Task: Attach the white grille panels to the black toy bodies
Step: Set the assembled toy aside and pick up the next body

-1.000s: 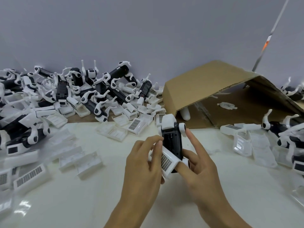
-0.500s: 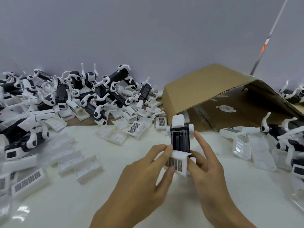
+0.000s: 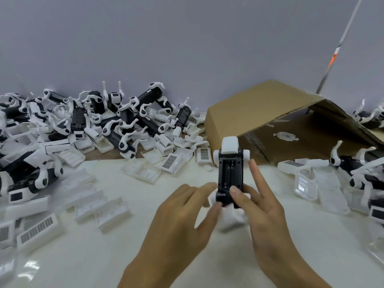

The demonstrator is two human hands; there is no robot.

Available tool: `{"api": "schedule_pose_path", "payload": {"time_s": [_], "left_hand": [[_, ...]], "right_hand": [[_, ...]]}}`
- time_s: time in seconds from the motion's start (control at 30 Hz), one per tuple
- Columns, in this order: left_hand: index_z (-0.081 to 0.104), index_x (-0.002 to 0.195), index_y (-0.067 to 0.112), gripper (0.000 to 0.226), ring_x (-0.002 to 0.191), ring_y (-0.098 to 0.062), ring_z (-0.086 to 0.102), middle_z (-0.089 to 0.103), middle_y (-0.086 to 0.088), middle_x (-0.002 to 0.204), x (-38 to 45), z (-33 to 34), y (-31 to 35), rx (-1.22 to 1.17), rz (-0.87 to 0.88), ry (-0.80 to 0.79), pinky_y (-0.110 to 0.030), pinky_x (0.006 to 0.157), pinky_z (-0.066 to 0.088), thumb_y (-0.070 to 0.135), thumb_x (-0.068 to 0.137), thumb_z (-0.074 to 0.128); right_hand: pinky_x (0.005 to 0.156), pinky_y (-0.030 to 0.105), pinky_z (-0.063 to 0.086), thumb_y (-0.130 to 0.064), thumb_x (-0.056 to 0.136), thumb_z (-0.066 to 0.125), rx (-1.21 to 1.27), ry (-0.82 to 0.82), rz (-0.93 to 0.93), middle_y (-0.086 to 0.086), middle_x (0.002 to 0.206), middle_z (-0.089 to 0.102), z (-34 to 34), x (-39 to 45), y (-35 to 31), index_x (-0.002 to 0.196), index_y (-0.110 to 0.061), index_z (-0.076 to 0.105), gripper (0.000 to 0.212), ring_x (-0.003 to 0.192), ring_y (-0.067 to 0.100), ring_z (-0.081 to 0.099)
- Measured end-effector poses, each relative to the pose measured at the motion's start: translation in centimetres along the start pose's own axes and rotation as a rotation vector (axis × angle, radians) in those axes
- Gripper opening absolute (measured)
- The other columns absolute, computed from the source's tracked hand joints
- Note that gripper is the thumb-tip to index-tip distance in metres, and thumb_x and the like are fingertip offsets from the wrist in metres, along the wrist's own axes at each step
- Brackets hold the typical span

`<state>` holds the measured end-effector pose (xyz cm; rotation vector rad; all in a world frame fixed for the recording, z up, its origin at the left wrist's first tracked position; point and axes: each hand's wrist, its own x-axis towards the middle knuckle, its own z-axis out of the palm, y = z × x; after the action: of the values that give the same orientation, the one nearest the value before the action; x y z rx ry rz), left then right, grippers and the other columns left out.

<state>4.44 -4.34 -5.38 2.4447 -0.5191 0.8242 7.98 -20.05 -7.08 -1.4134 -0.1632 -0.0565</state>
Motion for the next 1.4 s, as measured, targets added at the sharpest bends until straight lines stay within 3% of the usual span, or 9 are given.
{"api": "schedule_pose_path", "payload": {"time_s": [0.17,0.3,0.53,0.6,0.7,0.87,1.0,1.17,1.4], "left_hand": [[0.062,0.132,0.015,0.055,0.081,-0.015,0.063,0.066,0.004,0.094,-0.3,1.4,1.1,0.007,0.003,-0.102,-0.029,0.063,0.056,0.014,0.082,0.082],[0.042,0.106,0.029,0.039,0.077,-0.005,0.048,0.053,0.01,0.095,-0.8,0.9,1.9,-0.112,-0.027,-0.161,-0.024,0.058,0.047,0.046,0.084,0.069],[0.035,0.102,0.041,0.009,0.092,-0.005,0.032,0.034,0.02,0.109,-2.3,3.7,3.4,-0.159,0.365,-0.492,-0.028,0.073,0.032,0.045,0.1,0.043],[0.031,0.11,0.033,0.023,0.089,-0.015,0.031,0.038,0.002,0.105,-2.4,3.7,2.6,-0.144,0.306,-0.551,-0.03,0.071,0.029,0.047,0.101,0.047],[0.027,0.091,0.041,0.046,0.072,-0.009,0.039,0.051,0.014,0.086,-1.7,3.3,1.8,-0.283,-0.067,-0.63,-0.023,0.058,0.029,0.054,0.084,0.071],[0.035,0.078,0.018,0.054,0.055,-0.008,0.059,0.057,0.003,0.062,-0.9,2.6,0.2,-0.727,-0.609,-0.014,-0.034,0.053,0.057,0.019,0.074,0.089],[0.033,0.079,0.029,0.042,0.056,-0.027,0.06,0.056,-0.013,0.068,-0.1,1.6,-0.1,-0.655,-0.668,0.322,-0.046,0.051,0.051,0.047,0.089,0.071],[0.042,0.087,0.043,0.005,0.096,-0.013,0.056,0.052,0.028,0.086,-0.2,1.9,0.3,-0.813,-0.604,0.268,-0.032,0.084,0.046,0.044,0.091,0.045],[0.053,0.109,0.047,0.048,0.104,-0.014,0.066,0.066,0.015,0.104,0.0,2.2,0.3,-0.744,-0.546,0.342,-0.031,0.087,0.056,0.032,0.072,0.081]], "right_hand": [[0.078,0.02,0.051,-0.033,0.078,0.07,0.014,0.039,-0.008,-0.014,0.103,0.078,0.3,-0.2,0.3,0.13,-0.065,0.046,0.065,0.093,0.005,0.075],[0.083,0.023,0.046,-0.028,0.084,0.072,0.021,0.149,-0.008,-0.016,0.093,0.078,0.2,0.1,0.8,0.126,-0.06,0.051,0.057,0.089,0.002,0.074],[0.082,0.022,0.048,-0.039,0.082,0.07,-0.007,0.325,-0.07,-0.022,0.093,0.077,-0.7,1.1,1.7,0.134,-0.059,0.045,0.061,0.092,0.001,0.073],[0.083,0.02,0.047,-0.041,0.081,0.069,-0.009,0.324,-0.064,-0.023,0.091,0.076,-0.6,1.3,1.7,0.131,-0.06,0.046,0.058,0.092,-0.001,0.072],[0.083,0.023,0.047,-0.027,0.089,0.071,0.004,0.324,-0.053,-0.018,0.091,0.078,-0.5,1.5,1.9,0.126,-0.057,0.052,0.051,0.088,-0.001,0.073],[0.079,0.02,0.049,-0.016,0.092,0.069,0.01,0.228,-0.042,-0.015,0.094,0.078,-0.6,1.3,1.8,0.128,-0.052,0.055,0.053,0.09,0.001,0.073],[0.076,0.007,0.05,-0.018,0.088,0.073,-0.059,0.061,-0.033,-0.019,0.103,0.077,0.0,0.4,1.8,0.123,-0.052,0.058,0.051,0.102,0.002,0.07],[0.083,0.004,0.046,-0.023,0.082,0.08,-0.155,-0.048,-0.03,-0.024,0.109,0.074,0.8,-0.6,2.0,0.127,-0.047,0.058,0.056,0.111,-0.003,0.065],[0.096,0.022,0.054,-0.026,0.09,0.074,-0.099,-0.178,-0.079,-0.019,0.12,0.072,0.7,-0.7,1.6,0.133,-0.042,0.059,0.048,0.116,0.002,0.066]]}}
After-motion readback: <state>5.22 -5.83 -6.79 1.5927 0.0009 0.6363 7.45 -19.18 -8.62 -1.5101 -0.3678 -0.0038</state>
